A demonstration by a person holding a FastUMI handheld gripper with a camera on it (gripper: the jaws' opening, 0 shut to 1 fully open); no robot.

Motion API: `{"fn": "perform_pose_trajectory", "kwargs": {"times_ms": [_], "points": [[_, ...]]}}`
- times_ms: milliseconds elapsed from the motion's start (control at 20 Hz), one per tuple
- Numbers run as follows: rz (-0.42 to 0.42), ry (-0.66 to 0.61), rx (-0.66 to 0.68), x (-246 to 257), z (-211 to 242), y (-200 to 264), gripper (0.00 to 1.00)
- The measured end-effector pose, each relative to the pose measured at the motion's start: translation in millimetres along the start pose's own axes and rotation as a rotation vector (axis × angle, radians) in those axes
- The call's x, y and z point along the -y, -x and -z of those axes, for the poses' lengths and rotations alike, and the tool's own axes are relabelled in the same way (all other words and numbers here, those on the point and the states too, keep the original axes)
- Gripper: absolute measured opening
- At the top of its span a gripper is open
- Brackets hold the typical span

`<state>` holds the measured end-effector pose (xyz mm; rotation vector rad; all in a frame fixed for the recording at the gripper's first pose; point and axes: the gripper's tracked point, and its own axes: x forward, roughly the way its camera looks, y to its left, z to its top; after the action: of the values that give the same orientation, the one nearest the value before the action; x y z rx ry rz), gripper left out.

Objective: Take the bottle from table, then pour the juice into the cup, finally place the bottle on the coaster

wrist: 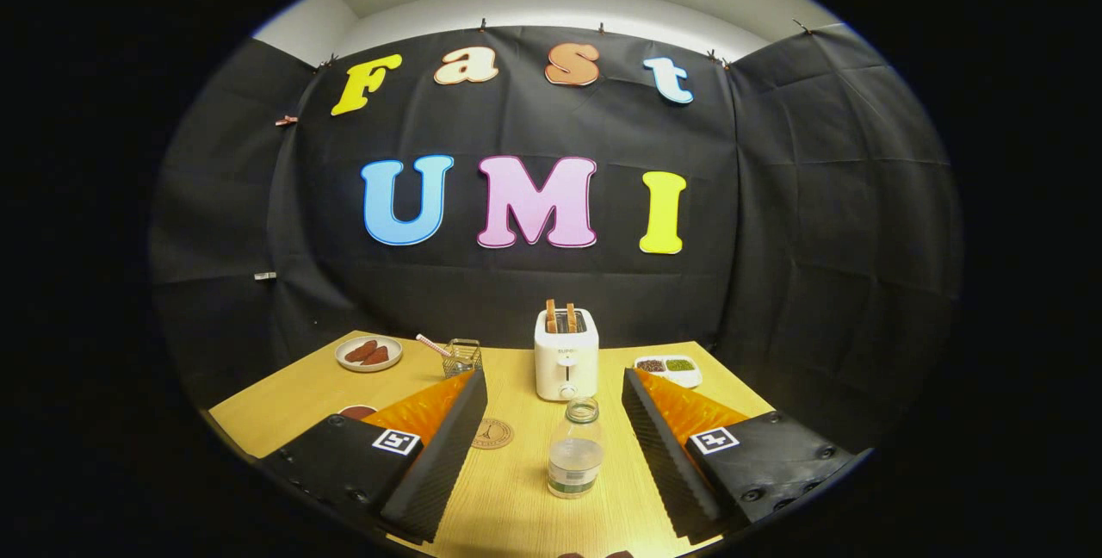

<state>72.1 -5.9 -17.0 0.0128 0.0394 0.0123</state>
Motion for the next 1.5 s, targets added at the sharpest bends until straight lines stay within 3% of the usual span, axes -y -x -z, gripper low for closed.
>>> {"fn": "perform_pose_trajectory", "kwargs": {"times_ms": [750, 1500], "points": [[-0.055, -0.01, -0.081, 27, 100, -68, 0.98], [-0.059, -0.012, -0.175, 27, 159, -85, 0.98]]}}
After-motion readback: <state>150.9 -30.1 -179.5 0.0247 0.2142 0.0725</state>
